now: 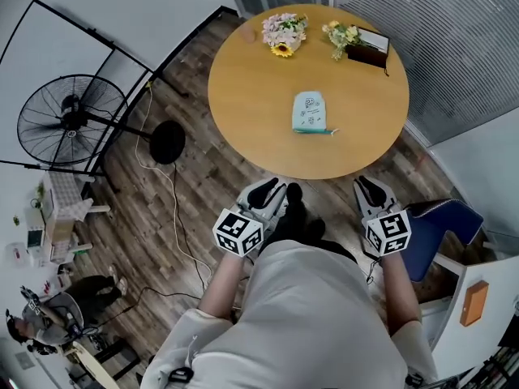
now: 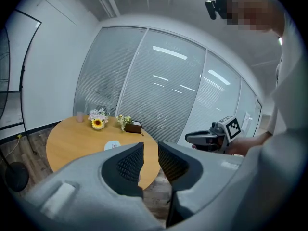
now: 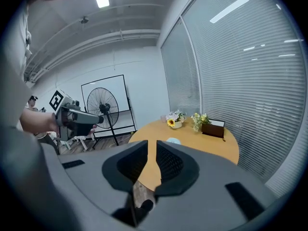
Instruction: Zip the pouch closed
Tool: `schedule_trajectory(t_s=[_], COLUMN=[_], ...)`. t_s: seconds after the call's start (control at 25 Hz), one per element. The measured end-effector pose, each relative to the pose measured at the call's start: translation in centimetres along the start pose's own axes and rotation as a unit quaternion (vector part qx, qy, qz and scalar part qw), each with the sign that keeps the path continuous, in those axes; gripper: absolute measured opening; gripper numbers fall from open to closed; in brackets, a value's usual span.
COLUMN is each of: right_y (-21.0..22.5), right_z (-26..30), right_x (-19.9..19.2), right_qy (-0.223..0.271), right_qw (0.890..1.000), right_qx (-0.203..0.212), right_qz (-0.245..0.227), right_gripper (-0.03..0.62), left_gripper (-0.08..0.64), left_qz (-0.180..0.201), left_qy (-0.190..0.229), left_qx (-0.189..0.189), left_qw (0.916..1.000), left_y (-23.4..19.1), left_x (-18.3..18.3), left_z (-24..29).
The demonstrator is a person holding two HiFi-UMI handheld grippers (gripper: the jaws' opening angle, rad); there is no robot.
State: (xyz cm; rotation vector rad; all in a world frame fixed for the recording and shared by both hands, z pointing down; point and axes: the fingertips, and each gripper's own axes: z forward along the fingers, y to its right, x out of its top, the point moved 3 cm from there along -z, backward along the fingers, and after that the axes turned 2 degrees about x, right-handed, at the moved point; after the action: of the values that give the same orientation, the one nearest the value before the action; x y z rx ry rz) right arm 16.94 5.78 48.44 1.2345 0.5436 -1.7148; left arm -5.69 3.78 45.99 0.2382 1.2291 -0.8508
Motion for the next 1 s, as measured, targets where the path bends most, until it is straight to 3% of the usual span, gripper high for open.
schedule_trajectory(t_s=[0.56, 1.0], right_y=[4.2, 6.8], right_z=[10.2, 16.0], right_x=[1.0, 1.7], right_qy=[-0.064, -0.102], right_qw=[0.997, 0.993], right_qx=[-0.043, -0.059], right_qz=[0.023, 0.005], right_gripper=[0.052, 0.052], left_gripper=[0.095, 0.095], left_qz=[-0.013, -0.015], left_qy=[-0.042, -0.07], left_qx=[-0.053, -0.096], left_qw=[0.9976, 0.9928], left_y=[-11.4, -16.2], left_x=[1.3, 1.6], left_z=[8.2, 13.4])
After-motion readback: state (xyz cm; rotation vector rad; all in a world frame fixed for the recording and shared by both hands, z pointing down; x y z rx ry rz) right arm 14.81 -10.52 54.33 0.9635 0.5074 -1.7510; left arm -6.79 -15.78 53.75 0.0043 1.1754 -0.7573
